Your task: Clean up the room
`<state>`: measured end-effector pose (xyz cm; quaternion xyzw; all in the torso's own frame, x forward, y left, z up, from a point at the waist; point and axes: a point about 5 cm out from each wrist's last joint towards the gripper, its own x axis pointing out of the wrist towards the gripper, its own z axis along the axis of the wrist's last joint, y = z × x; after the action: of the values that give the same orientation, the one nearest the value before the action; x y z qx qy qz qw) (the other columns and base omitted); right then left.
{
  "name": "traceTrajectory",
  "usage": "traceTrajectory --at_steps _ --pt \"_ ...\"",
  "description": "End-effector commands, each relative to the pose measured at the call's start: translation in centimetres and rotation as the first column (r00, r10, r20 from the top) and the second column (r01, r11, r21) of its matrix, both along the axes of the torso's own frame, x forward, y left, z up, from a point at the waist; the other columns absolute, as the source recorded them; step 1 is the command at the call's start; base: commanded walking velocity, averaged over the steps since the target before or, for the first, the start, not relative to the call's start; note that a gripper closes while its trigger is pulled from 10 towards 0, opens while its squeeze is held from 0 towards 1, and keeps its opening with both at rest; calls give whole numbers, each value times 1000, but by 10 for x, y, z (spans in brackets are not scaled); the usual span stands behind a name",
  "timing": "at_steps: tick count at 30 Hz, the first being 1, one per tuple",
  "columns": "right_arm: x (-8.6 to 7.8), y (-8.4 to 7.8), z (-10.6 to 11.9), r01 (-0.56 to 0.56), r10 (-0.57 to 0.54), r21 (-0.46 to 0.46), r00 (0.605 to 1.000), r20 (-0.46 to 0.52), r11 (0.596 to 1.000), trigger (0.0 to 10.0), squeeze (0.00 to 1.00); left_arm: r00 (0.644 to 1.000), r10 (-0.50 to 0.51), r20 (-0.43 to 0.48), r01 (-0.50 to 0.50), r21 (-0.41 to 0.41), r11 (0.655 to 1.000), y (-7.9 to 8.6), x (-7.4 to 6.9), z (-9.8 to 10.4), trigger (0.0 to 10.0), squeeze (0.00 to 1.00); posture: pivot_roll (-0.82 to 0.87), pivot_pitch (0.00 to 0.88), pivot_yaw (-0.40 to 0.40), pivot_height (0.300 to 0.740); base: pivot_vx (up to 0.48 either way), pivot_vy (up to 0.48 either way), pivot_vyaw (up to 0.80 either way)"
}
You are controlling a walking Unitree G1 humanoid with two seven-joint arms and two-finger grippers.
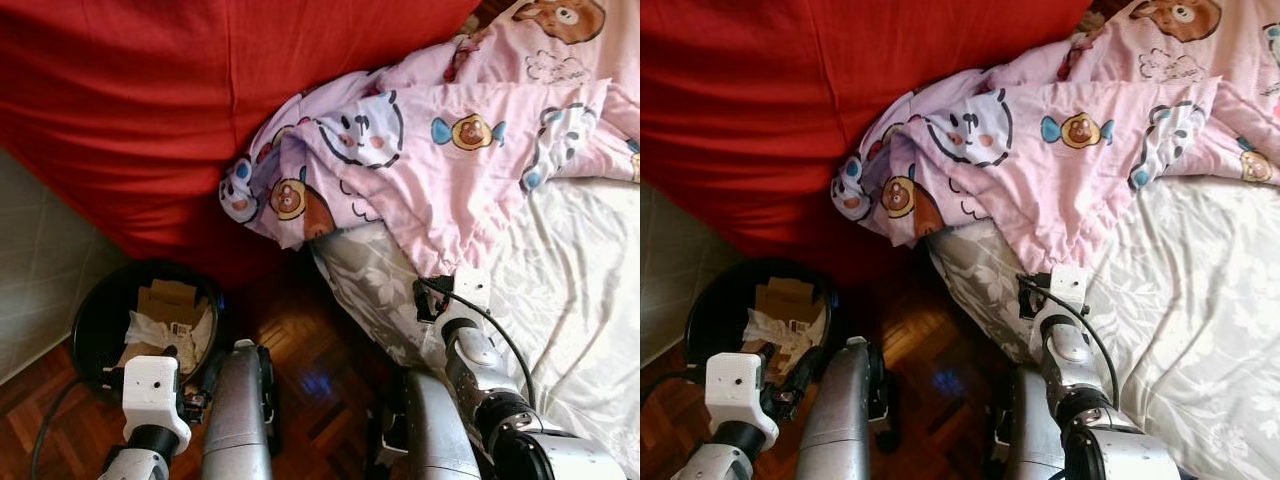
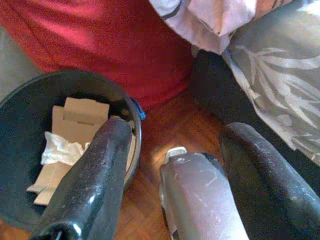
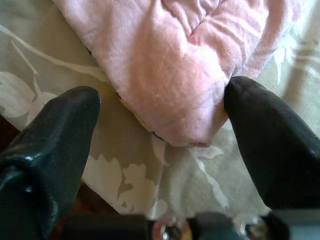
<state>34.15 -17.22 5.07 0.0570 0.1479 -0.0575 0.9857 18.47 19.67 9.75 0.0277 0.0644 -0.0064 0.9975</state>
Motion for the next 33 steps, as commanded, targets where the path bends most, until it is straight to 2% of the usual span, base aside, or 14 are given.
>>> traceTrajectory --at_steps 1,7,10,14,15,16,17,33 --pt "-7 -4 -9 21 -21 8 999 -36 1000 10000 0 999 7 -34 -7 -10 1000 0 -6 -2 10000 0 234 473 -2 601 0 0 0" --pt "-1 -11 0 62 -62 -44 998 1 997 10000 0 999 9 -39 -10 -15 1000 -2 -9 0 10000 0 237 476 -2 601 0 0 0" --pt "2 -15 6 87 -85 -47 996 30 995 10000 0 999 11 -49 -12 -19 1000 -3 -14 0 10000 0 236 476 -4 601 0 0 0" --pt "1 -15 5 78 -77 -45 997 20 996 10000 0 998 15 -61 -17 -22 1000 -3 -17 -1 10000 0 236 476 -4 601 0 0 0" --pt "0 -15 4 81 -81 -55 997 10 995 5843 0 998 16 -62 -17 -22 1000 -3 -17 -2 10000 0 236 476 -4 601 0 0 0" --pt "-1 -16 2 86 -86 -68 996 -2 994 5843 0 998 16 -64 -17 -22 1000 -3 -17 -2 10000 0 236 476 -4 601 0 0 0" --pt "-2 -17 0 109 -109 -41 994 -14 993 0 0 998 15 -66 -16 -22 1000 -3 -18 -1 10000 0 238 480 -2 601 0 0 0" --pt "-8 -18 -9 130 -132 -45 989 -62 991 0 0 995 5 -100 -7 -17 1000 -2 -25 -4 10000 0 239 486 2 601 0 0 0"
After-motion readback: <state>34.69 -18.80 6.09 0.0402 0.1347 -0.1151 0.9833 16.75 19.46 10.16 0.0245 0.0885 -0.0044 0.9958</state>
